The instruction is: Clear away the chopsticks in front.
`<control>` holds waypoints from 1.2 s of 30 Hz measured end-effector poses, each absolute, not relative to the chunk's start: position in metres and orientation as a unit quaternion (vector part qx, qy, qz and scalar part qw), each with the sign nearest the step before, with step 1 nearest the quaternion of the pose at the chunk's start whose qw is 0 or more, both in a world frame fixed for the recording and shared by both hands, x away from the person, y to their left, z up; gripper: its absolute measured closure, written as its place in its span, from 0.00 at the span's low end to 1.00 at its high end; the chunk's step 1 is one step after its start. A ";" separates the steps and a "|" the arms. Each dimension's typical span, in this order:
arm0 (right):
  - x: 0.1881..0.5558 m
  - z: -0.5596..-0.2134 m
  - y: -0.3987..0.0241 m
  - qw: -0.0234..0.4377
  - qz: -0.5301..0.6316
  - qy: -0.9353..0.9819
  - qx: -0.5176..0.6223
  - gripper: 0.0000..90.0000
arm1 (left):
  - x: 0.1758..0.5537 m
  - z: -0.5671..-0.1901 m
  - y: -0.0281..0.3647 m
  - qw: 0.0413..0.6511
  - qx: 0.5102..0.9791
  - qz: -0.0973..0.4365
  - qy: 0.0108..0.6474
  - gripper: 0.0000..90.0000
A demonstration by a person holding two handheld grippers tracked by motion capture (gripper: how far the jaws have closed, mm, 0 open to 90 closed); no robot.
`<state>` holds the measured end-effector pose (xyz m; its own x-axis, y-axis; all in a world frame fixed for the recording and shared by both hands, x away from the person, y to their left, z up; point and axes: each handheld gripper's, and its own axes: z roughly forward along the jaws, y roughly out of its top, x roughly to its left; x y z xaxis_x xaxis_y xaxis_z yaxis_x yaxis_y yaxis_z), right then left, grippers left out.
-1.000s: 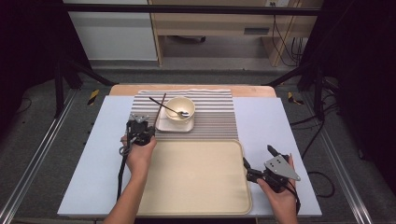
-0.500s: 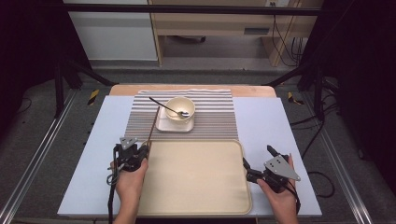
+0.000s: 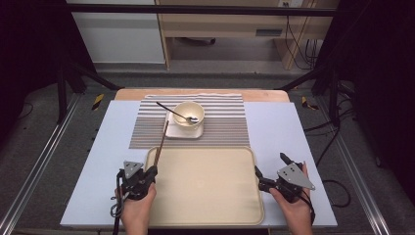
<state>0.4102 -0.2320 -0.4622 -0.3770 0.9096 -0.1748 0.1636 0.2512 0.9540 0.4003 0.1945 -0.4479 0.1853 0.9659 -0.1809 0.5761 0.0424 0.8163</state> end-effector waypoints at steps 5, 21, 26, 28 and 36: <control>0.410 -0.463 -0.232 0.396 0.468 0.685 0.393 0.07 | 0.384 -0.449 0.198 0.405 0.644 0.254 0.597 0.95; 0.410 -0.461 -0.232 0.397 0.472 0.683 0.393 0.07 | 0.351 -0.454 0.201 0.405 0.631 0.246 0.615 0.95; 0.409 -0.461 -0.233 0.397 0.474 0.681 0.394 0.07 | 0.345 -0.457 0.202 0.400 0.631 0.245 0.617 0.95; 0.409 -0.461 -0.233 0.397 0.473 0.681 0.394 0.07 | 0.343 -0.458 0.201 0.402 0.629 0.245 0.618 0.95; 0.409 -0.462 -0.231 0.395 0.471 0.684 0.393 0.07 | 0.336 -0.461 0.200 0.406 0.627 0.241 0.619 0.95</control>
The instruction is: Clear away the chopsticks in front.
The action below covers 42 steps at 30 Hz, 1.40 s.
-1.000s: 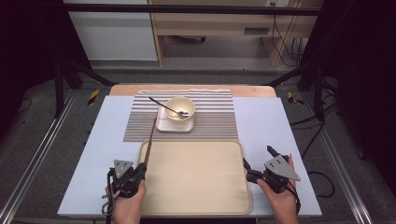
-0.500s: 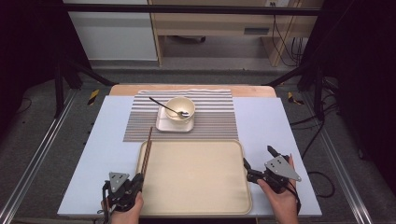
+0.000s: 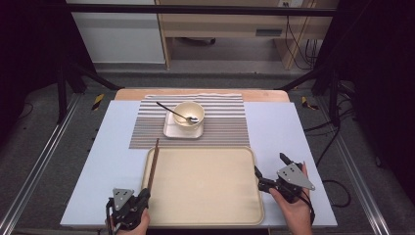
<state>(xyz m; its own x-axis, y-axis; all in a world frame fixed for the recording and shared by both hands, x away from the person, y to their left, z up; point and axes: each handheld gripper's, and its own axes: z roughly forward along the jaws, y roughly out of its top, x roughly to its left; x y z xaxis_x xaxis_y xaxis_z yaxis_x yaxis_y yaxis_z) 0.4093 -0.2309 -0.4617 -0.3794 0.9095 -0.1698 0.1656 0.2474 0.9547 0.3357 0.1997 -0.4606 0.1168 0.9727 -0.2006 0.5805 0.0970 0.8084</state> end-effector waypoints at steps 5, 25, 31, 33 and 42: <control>0.410 -0.462 -0.231 0.395 0.470 0.685 0.392 0.07 | 0.334 -0.464 0.197 0.406 0.629 0.238 0.619 0.95; 0.410 -0.463 -0.230 0.393 0.469 0.687 0.391 0.07 | 0.336 -0.480 0.191 0.388 0.637 0.231 0.625 0.95; 0.410 -0.463 -0.231 0.393 0.470 0.687 0.392 0.07 | 0.338 -0.484 0.189 0.384 0.641 0.227 0.625 0.95; 0.410 -0.463 -0.231 0.393 0.470 0.686 0.391 0.07 | 0.338 -0.485 0.190 0.380 0.641 0.229 0.626 0.95; 0.410 -0.463 -0.230 0.393 0.469 0.688 0.391 0.07 | 0.339 -0.486 0.188 0.380 0.641 0.233 0.625 0.95</control>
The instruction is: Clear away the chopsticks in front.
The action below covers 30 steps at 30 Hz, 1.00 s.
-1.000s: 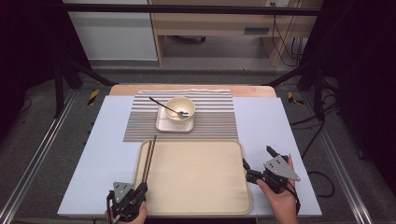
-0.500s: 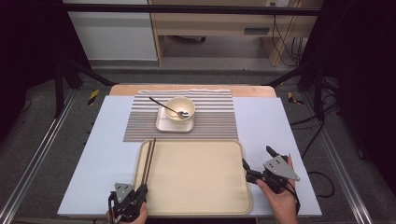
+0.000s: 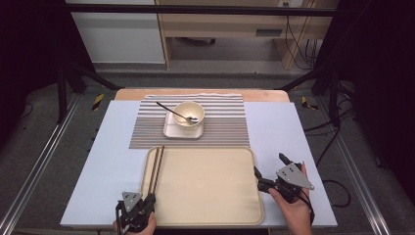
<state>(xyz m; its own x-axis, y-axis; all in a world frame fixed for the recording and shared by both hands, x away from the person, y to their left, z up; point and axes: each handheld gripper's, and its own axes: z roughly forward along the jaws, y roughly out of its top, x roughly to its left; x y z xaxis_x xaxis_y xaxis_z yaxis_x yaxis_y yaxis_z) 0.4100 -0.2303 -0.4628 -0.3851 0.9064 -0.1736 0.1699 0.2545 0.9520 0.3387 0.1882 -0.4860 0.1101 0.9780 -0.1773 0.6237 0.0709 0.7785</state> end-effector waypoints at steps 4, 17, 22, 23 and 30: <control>0.410 -0.463 -0.230 0.392 0.469 0.688 0.392 0.07 | 0.339 -0.486 0.187 0.381 0.640 0.235 0.624 0.95; 0.410 -0.463 -0.230 0.392 0.469 0.688 0.391 0.07 | 0.338 -0.486 0.187 0.380 0.638 0.248 0.622 0.94; 0.410 -0.463 -0.230 0.392 0.468 0.689 0.391 0.07 | 0.336 -0.480 0.186 0.388 0.634 0.260 0.616 0.88; 0.410 -0.463 -0.230 0.393 0.468 0.689 0.390 0.07 | 0.336 -0.478 0.187 0.390 0.634 0.263 0.614 0.88; 0.411 -0.464 -0.230 0.393 0.464 0.691 0.391 0.07 | 0.349 -0.462 0.188 0.409 0.637 0.278 0.592 0.83</control>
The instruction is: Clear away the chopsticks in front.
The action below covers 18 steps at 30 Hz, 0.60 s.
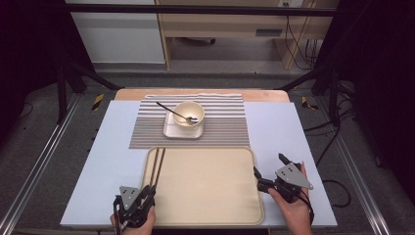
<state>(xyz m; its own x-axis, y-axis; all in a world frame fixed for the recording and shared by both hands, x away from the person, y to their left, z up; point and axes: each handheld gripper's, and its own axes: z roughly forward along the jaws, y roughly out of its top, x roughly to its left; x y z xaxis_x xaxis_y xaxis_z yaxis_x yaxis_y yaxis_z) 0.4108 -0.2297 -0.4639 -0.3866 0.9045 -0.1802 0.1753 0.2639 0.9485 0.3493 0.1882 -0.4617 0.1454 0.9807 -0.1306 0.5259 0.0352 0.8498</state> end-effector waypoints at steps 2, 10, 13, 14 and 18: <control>0.411 -0.464 -0.230 0.393 0.464 0.691 0.391 0.07 | 0.357 -0.456 0.187 0.415 0.641 0.282 0.581 0.82; 0.413 -0.466 -0.231 0.394 0.456 0.694 0.395 0.07 | 0.383 -0.446 0.177 0.413 0.675 0.276 0.546 0.69; 0.413 -0.466 -0.231 0.394 0.455 0.694 0.396 0.07 | 0.391 -0.443 0.173 0.413 0.682 0.279 0.535 0.65; 0.413 -0.466 -0.231 0.394 0.455 0.694 0.395 0.07 | 0.394 -0.441 0.171 0.412 0.684 0.281 0.532 0.63; 0.413 -0.466 -0.231 0.394 0.454 0.695 0.395 0.07 | 0.404 -0.435 0.167 0.410 0.694 0.285 0.519 0.57</control>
